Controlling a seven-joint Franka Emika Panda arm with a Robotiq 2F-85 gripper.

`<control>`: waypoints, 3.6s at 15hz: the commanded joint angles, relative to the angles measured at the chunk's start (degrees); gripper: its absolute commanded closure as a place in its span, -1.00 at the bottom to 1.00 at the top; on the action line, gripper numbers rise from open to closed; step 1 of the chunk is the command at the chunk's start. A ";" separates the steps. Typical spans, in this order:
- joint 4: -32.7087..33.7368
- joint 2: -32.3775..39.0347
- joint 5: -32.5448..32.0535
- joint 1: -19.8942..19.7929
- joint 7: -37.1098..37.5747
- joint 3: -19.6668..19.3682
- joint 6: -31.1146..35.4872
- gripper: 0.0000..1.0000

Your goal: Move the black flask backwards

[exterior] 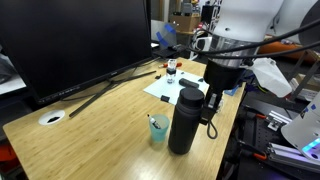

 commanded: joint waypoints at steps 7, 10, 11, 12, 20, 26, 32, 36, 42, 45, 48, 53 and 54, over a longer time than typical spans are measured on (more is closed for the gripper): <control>4.85 -1.89 0.15 -3.30 0.20 -2.02 -4.09 0.83; 7.95 -1.76 0.53 -4.75 0.72 -3.21 -7.39 0.83; 8.85 -1.74 0.77 -5.11 0.68 -3.66 -9.13 0.83; 9.44 -1.77 0.86 -5.48 0.82 -3.99 -10.62 0.83; 14.30 1.37 -0.31 -8.43 2.77 -5.72 -17.08 0.83; 25.07 11.01 -3.14 -10.30 4.97 -7.97 -21.18 0.83; 38.85 22.58 -3.06 -9.94 4.35 -12.56 -25.92 0.83; 46.14 29.60 -3.54 -8.86 4.19 -14.01 -27.20 0.83; 54.05 37.30 -7.68 -5.93 4.23 -16.42 -27.01 0.83; 56.92 39.58 -8.50 -4.93 4.14 -17.28 -27.42 0.83; 58.18 40.84 -8.73 -4.45 4.15 -18.01 -27.80 0.83; 57.70 41.00 -7.79 -4.66 2.66 -17.92 -25.30 -0.15; 57.39 40.76 -7.42 -4.77 2.37 -17.75 -24.73 -0.20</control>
